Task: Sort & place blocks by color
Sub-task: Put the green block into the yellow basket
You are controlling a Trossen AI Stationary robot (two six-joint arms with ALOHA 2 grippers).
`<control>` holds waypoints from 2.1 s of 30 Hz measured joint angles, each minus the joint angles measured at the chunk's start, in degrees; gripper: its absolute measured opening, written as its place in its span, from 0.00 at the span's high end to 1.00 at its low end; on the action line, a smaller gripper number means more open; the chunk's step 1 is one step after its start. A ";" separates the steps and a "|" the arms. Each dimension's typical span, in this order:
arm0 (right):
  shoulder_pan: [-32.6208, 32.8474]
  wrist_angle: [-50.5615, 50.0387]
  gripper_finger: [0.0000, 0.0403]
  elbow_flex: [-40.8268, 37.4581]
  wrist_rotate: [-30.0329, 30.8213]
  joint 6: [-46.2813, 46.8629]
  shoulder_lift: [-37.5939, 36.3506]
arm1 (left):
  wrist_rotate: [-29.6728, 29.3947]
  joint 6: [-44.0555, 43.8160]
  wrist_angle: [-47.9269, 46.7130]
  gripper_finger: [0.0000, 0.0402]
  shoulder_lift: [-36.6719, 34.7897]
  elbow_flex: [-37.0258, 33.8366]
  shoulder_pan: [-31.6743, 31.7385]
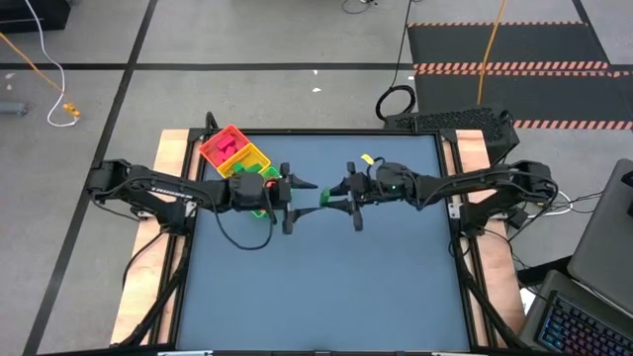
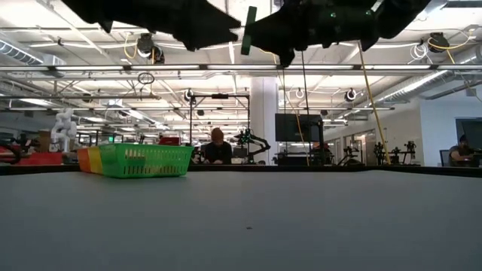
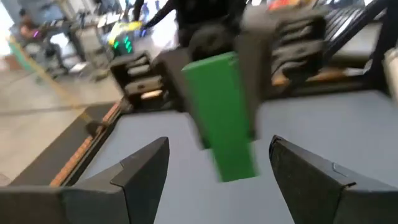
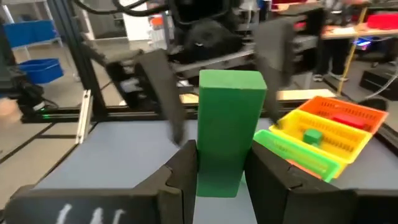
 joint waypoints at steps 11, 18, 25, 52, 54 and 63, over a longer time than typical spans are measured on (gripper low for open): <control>0.85 3.27 0.76 -0.03 -0.23 0.17 4.72 | -1.10 -3.79 3.26 0.32 1.06 1.20 -1.64; 0.82 4.13 0.76 -0.02 -0.23 0.20 4.72 | 0.08 -5.41 4.10 0.32 3.88 1.26 -0.68; 0.82 4.08 0.76 0.00 -0.18 0.20 4.72 | 0.33 -5.81 12.62 0.32 8.81 1.15 -0.70; 0.80 3.09 0.69 -0.24 2.81 -1.79 4.67 | -0.57 -5.68 11.00 0.74 7.56 1.20 0.27; 0.80 1.88 0.68 -0.38 2.84 -1.69 4.61 | -0.79 -6.06 8.91 0.74 6.15 1.16 0.44; 0.85 -0.29 0.39 -0.52 2.70 -2.32 4.68 | -13.19 -4.60 -6.74 0.74 -1.04 1.18 1.59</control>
